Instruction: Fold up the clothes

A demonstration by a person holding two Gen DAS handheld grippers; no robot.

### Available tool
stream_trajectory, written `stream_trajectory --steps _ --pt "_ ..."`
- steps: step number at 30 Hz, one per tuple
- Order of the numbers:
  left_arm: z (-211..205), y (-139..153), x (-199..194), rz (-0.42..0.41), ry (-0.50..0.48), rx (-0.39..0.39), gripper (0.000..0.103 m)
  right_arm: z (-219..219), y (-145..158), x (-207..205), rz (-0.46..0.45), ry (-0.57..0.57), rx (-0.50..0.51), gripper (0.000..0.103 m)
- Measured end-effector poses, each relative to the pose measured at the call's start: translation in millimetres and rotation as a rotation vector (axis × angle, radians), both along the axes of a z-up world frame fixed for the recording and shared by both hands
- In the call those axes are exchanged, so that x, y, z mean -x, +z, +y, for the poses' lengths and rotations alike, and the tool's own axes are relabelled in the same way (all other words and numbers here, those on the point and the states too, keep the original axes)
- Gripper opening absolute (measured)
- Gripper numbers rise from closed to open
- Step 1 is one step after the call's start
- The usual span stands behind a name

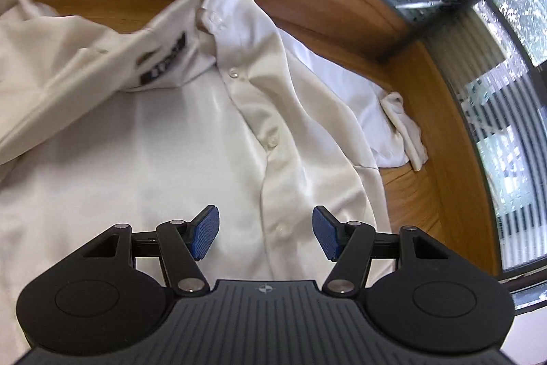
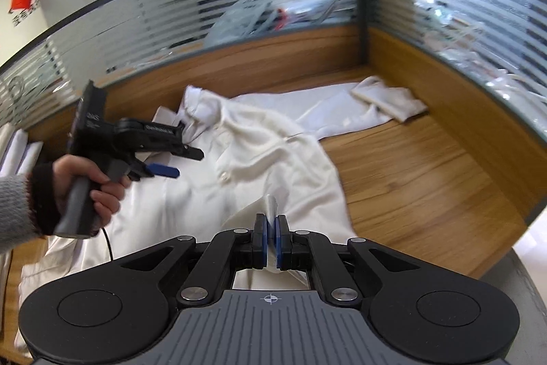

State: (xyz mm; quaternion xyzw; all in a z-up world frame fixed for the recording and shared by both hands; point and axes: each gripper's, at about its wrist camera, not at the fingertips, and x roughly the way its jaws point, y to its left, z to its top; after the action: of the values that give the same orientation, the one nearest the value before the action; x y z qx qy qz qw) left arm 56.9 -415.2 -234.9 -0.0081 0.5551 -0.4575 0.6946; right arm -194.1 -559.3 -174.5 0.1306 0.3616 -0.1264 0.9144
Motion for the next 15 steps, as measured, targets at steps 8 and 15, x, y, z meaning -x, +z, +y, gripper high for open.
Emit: stream_trajectory --steps 8,15 --pt "-29.3 -17.8 0.4 0.015 0.052 -0.026 0.061 -8.8 -2.1 5.9 0.01 -0.023 0.01 0.007" --pt "-41.1 -16.5 16.2 -0.075 0.034 -0.039 0.02 -12.0 -9.3 7.8 0.022 -0.019 -0.021 0.007"
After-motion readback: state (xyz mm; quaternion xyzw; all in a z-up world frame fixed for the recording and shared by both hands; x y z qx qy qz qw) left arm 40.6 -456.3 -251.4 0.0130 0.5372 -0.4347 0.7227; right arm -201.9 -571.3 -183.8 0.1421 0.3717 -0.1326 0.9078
